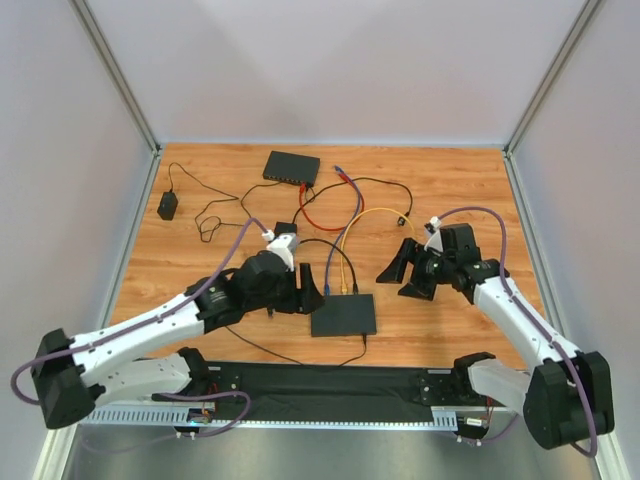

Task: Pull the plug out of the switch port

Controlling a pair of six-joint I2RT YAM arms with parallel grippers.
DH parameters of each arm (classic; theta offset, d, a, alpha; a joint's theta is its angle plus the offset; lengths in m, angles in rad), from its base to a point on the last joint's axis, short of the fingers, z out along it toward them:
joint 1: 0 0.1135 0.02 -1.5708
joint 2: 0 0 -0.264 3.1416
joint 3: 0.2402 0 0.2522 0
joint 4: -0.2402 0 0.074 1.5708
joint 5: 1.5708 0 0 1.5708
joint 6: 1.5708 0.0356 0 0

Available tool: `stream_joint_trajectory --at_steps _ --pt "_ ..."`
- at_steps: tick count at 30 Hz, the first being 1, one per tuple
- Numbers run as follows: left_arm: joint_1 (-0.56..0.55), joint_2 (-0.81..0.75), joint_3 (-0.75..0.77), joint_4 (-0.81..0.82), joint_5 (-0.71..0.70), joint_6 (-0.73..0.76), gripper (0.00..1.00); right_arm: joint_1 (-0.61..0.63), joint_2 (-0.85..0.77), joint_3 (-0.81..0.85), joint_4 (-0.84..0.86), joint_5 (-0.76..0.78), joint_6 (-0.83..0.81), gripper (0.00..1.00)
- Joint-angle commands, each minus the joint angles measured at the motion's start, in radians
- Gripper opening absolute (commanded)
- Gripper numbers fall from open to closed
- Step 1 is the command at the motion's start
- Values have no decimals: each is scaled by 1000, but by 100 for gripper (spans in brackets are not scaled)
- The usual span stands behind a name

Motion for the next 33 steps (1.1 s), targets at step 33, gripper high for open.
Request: stream_joint_trajectory --at_steps 33 --pt "-47 763 168 429 185 -130 40 593 -55 -214 100 487 303 42"
